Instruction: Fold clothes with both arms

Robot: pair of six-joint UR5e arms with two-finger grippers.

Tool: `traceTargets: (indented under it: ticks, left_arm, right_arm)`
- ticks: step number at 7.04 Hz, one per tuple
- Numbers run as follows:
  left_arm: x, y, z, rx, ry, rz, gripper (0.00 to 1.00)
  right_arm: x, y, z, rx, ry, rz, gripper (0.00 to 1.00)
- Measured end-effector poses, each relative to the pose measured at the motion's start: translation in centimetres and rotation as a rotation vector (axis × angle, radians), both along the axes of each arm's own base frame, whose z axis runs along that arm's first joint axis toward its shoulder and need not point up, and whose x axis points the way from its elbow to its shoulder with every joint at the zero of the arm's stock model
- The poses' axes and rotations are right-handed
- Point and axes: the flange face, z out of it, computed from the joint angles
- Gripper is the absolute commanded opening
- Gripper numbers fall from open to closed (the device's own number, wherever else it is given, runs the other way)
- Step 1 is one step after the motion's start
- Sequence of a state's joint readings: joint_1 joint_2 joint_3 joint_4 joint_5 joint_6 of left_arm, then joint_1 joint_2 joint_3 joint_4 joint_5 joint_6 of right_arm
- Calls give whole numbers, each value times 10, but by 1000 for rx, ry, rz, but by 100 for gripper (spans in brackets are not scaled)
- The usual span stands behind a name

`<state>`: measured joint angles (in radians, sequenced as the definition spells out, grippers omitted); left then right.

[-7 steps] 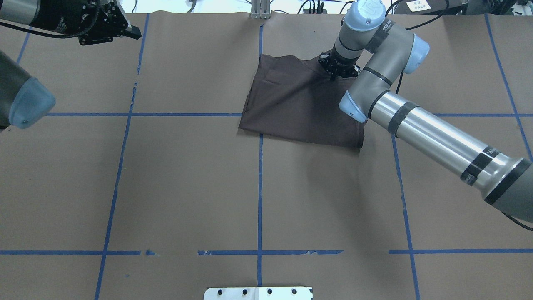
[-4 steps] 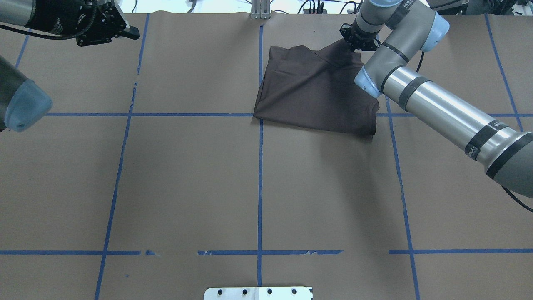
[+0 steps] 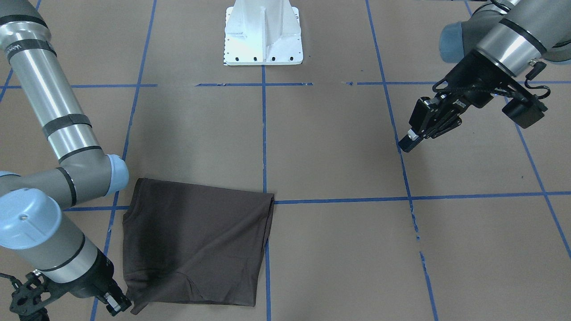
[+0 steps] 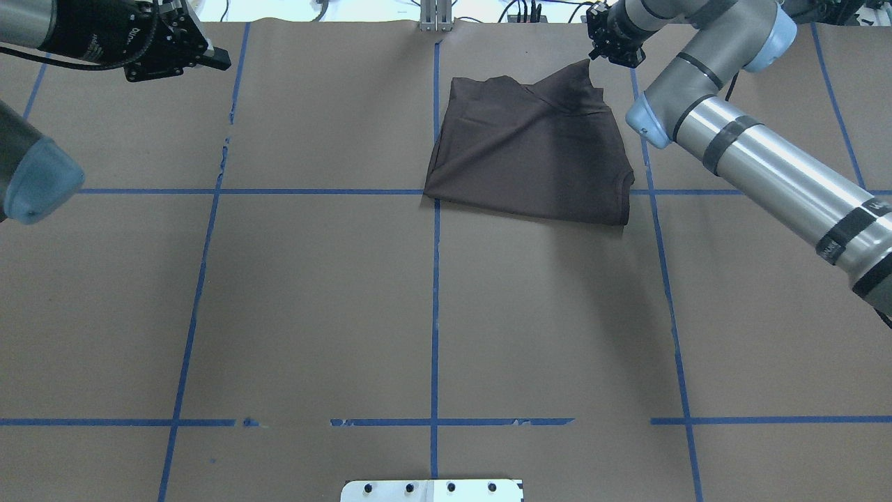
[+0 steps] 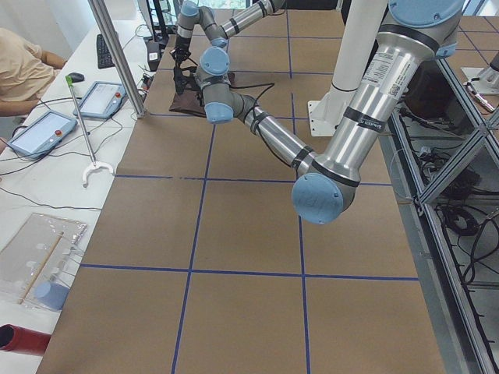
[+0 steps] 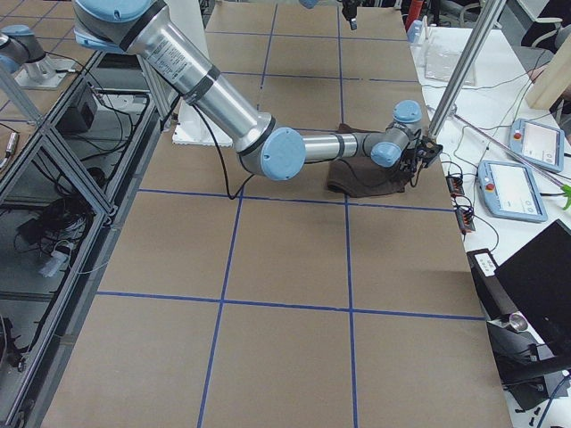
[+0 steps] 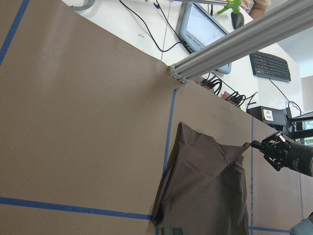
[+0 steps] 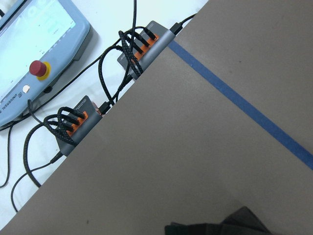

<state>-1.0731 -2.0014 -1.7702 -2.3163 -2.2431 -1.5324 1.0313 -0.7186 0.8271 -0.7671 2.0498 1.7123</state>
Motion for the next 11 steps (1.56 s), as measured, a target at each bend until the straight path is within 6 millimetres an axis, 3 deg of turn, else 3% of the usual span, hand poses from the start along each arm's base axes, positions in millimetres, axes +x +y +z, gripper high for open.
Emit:
traceTargets:
  ticks: [1, 2, 4, 6, 7, 8, 9, 10, 11]
  left_arm:
    - [1, -1, 4, -5, -5, 1, 23]
    - [0, -2, 12, -4, -18, 2, 32]
    - [-14, 2, 51, 73, -104, 16, 40]
    - [-50, 2, 123, 225, -276, 43, 44]
    - [-73, -1, 161, 294, -366, 58, 47]
    - [-97, -2, 197, 345, -446, 74, 52]
    - [-122, -5, 229, 375, -523, 94, 71]
    - [-150, -10, 253, 390, -607, 126, 74]
    - [-182, -15, 272, 399, -694, 179, 77]
  right_arm:
    - [19, 15, -4, 28, -46, -44, 16]
    - [50, 36, 3, 50, -90, -101, 30]
    - [136, 95, 58, 150, -116, -232, 37]
    - [237, 138, 124, 258, -109, -323, 51]
    - [276, 160, 161, 320, -89, -366, 60]
    - [300, 185, 200, 378, -49, -408, 63]
    - [316, 207, 236, 424, 7, -447, 64]
    - [327, 221, 263, 460, 75, -483, 65]
    - [335, 226, 281, 485, 148, -527, 100]
